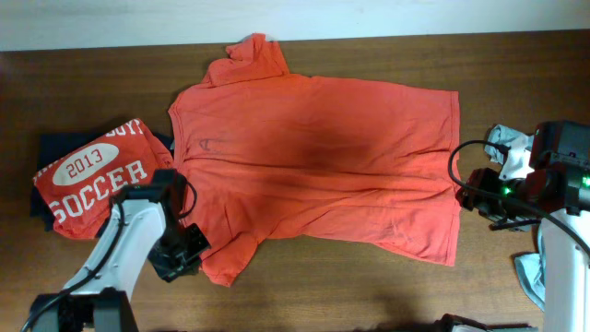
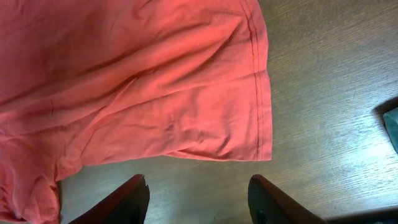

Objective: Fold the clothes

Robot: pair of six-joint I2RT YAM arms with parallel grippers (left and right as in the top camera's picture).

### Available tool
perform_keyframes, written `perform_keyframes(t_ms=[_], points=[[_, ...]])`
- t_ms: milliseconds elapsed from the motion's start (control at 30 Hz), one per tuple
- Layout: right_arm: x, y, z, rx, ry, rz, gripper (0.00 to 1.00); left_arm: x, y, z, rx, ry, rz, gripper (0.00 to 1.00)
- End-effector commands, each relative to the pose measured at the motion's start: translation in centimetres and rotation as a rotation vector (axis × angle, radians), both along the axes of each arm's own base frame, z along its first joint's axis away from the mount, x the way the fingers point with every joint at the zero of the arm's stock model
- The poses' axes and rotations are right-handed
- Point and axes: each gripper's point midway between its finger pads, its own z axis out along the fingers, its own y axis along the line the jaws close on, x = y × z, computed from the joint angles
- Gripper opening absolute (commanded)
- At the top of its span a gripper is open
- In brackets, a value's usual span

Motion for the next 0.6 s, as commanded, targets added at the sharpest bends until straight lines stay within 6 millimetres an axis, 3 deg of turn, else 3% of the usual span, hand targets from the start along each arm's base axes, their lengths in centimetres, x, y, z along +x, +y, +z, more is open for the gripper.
perform_keyframes(t_ms=[0,67,267,333,567], points=[[0.0,0.4,-0.2,0.013,0.002,0.013,0.56,2.7,2.5,3.6,0.137,-0.118,-0.054,0.01],[0.0,0.4,-0.2,0.013,0.002,0.013,0.56,2.9,2.4,4.2,0.134,-0.143,-0.050,0.01],[0.0,0.4,-0.2,0.013,0.001,0.013,0.56,2.6,2.2,2.5,0.127,-0.144,-0.017,0.48],[0.0,0.4,-0.2,0.013,0.002,0.013,0.56,2.2,2.0,1.4,0.115,-0.138,-0.012,0.52],[0.0,0.4,-0.2,0.013,0.002,0.013,0.56,0.6,1.0,-2.1,0.057,-0.120,-0.001,0.52]])
